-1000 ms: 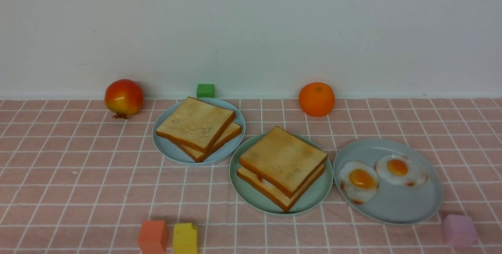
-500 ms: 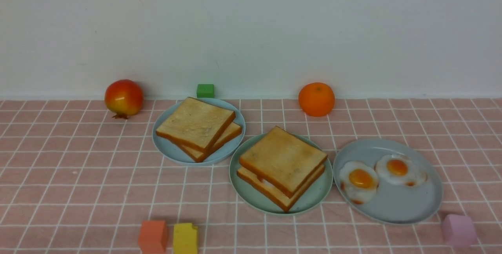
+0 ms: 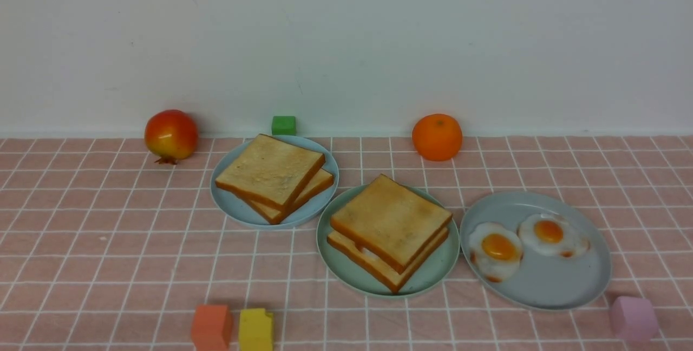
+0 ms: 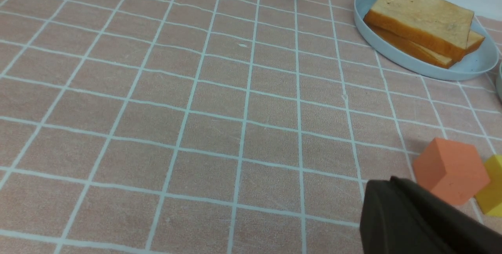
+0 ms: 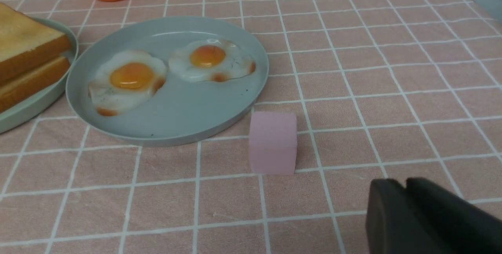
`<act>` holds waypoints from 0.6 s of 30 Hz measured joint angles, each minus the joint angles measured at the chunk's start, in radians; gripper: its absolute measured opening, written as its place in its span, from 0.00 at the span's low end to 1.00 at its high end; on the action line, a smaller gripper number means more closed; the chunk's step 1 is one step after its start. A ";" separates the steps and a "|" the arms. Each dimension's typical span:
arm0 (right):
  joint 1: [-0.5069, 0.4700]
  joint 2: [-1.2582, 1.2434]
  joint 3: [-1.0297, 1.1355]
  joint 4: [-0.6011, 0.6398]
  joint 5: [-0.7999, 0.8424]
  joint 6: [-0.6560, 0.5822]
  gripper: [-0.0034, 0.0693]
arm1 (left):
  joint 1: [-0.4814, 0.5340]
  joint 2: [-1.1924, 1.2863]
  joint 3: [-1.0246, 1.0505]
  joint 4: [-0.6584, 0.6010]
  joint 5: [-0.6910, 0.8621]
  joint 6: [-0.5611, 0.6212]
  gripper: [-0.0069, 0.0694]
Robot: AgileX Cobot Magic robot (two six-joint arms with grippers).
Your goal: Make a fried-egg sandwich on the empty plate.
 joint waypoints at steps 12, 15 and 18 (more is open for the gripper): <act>0.000 0.000 0.000 0.000 0.000 0.000 0.21 | 0.000 0.000 0.000 0.000 0.000 -0.001 0.15; 0.000 0.000 0.000 0.000 0.000 0.000 0.21 | 0.000 0.000 0.000 0.000 0.000 -0.001 0.16; 0.000 0.000 0.000 0.000 0.000 0.000 0.22 | 0.000 0.000 0.000 0.000 0.000 -0.001 0.16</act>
